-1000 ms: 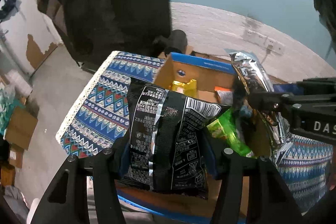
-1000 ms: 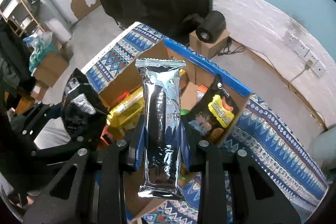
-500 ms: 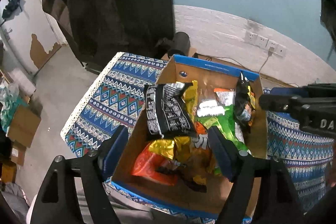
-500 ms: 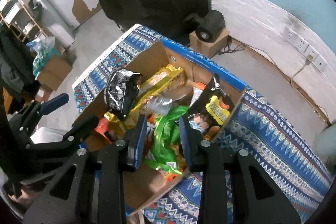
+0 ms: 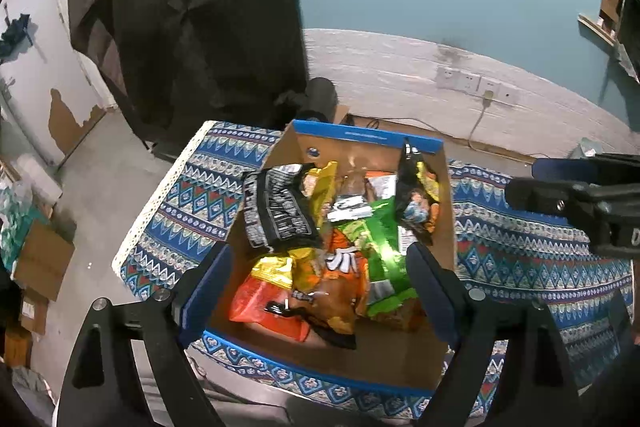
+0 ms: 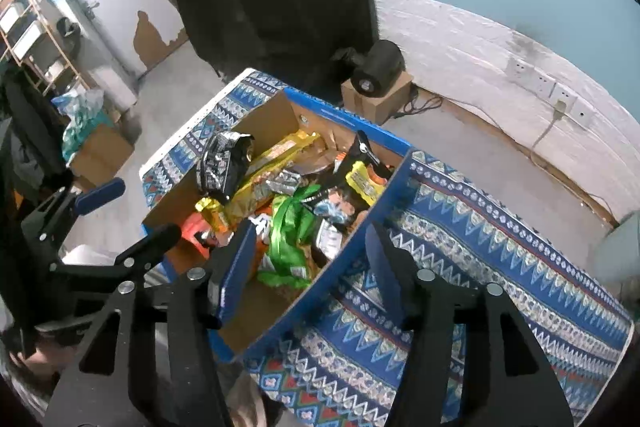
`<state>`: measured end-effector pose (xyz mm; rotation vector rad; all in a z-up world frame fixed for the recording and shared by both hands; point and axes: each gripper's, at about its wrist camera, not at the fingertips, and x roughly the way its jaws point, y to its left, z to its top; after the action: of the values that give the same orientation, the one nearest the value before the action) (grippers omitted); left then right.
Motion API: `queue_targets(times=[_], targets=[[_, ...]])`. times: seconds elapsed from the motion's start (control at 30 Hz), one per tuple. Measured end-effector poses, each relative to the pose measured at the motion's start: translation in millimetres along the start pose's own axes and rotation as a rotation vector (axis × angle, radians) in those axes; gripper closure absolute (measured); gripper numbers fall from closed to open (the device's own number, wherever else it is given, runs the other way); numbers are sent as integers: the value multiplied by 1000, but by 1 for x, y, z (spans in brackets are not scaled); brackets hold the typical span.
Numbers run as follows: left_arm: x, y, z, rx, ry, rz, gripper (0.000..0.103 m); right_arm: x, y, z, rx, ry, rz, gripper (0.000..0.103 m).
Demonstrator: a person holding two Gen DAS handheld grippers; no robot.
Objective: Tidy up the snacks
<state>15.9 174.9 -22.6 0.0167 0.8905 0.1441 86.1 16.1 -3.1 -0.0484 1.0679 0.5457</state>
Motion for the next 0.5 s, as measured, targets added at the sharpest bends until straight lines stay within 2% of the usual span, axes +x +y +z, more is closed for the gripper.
queue_targets(times=[0.1, 0.17, 0.43, 0.5], targets=[[-2, -6, 0, 8, 3, -3, 8, -11, -2, -9, 3, -17, 3, 34], [-3, -11, -1, 18, 6, -5, 8, -17, -7, -15, 17, -29, 8, 29], [-13, -24, 1, 40, -10, -20, 8, -39, -26, -31, 53, -77, -23, 28], [-16, -28, 1, 53, -21, -10, 4, -41, -29, -34, 43, -80, -49, 26]])
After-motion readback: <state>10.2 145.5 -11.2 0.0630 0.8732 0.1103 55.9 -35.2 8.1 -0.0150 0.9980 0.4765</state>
